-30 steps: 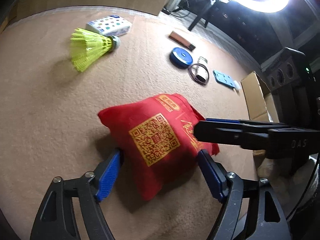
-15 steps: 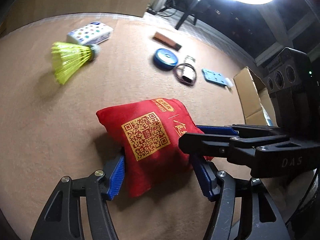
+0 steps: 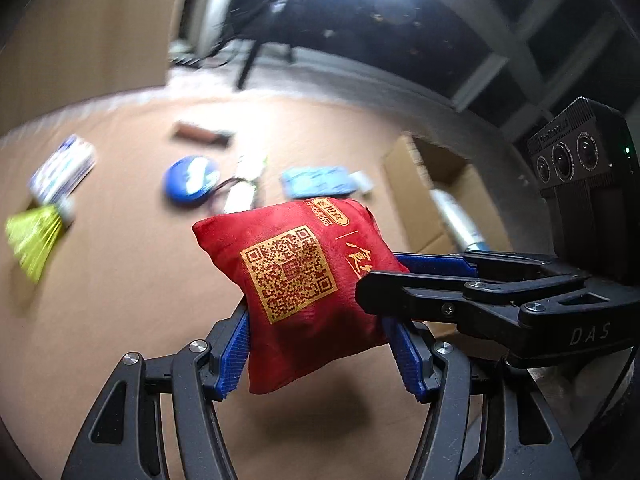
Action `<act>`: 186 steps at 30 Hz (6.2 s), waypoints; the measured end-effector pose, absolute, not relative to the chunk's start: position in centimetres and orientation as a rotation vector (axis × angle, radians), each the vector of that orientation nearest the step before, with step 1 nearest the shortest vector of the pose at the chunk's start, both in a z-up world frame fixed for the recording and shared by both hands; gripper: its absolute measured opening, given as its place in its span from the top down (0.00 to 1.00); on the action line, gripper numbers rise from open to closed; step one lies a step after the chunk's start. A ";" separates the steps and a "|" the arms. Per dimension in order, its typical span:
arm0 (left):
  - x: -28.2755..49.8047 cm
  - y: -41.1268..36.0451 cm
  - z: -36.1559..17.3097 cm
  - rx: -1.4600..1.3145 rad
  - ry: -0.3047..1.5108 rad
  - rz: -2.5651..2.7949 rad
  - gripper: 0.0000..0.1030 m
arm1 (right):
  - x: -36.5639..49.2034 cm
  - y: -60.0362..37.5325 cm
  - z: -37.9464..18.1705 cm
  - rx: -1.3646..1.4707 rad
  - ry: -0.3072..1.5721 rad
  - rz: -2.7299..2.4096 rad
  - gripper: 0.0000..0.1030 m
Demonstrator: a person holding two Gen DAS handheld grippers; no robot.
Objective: Organize objects
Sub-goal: 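Carry the red bag with the right tool and drop it into the box, then move the left tool to the patterned lighter and grasp it, then lift the lighter with the left tool, leaving the purple rubber band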
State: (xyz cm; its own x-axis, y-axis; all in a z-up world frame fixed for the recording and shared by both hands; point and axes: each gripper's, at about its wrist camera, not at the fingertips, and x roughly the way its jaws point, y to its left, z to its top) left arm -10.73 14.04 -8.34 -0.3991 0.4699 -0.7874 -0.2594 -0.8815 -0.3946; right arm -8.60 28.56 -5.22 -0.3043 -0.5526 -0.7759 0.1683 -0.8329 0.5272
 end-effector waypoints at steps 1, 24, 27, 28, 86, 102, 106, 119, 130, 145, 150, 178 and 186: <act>-11.0 14.9 -8.0 -1.374 -0.281 2.287 0.36 | -8.5 29.6 -4.7 1.486 -0.495 -2.190 0.56; -17.6 34.8 -5.9 -1.245 -0.127 2.136 0.36 | -7.8 48.3 -1.8 1.424 -0.667 -2.535 0.56; -17.6 35.7 -6.0 -1.262 -0.109 2.121 0.36 | -7.5 49.1 -2.0 1.440 -0.669 -2.565 0.55; -17.6 35.8 -6.1 -1.272 -0.103 2.120 0.35 | -7.4 49.3 -2.0 1.444 -0.664 -2.579 0.53; -28.6 11.7 -14.1 -1.636 -0.269 2.438 0.57 | -14.7 32.3 -6.2 1.483 -0.653 -2.323 0.55; -26.7 11.9 -15.9 -1.670 -0.286 2.388 0.78 | -13.8 32.5 -6.7 1.508 -0.648 -2.298 0.55; -24.4 10.2 -15.8 -1.679 -0.328 2.412 0.78 | -13.5 31.7 -6.9 1.513 -0.617 -2.281 0.55; -16.0 3.8 -16.0 -1.679 -0.560 2.417 0.71 | -12.4 26.2 -8.5 1.562 -0.462 -2.165 0.55; -13.3 1.5 -16.2 -1.612 -0.666 2.398 0.59 | -12.6 22.0 -10.3 1.580 -0.463 -2.081 0.55; -11.2 4.4 -15.6 -1.596 -0.482 2.401 0.96 | -13.8 20.7 -12.3 1.627 -0.567 -2.007 0.70; -9.5 5.7 -15.6 -1.593 -0.470 2.368 0.96 | -13.0 20.8 -12.8 1.637 -0.562 -1.977 0.74; -15.4 5.7 -15.6 -1.698 -0.288 2.520 0.45 | -9.8 23.2 -11.3 1.608 -0.136 -2.236 0.63; -15.4 6.2 -16.3 -1.716 -0.186 2.518 0.53 | -9.7 21.4 -11.7 1.599 0.040 -2.282 0.63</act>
State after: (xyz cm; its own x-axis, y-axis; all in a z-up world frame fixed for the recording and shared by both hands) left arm -15.44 6.17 -16.25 -0.3653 0.1417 -0.9200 -0.0047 -0.9886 -0.1504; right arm -9.74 21.43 -11.66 -0.2997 -0.2688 -0.9154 0.3003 -0.9373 0.1769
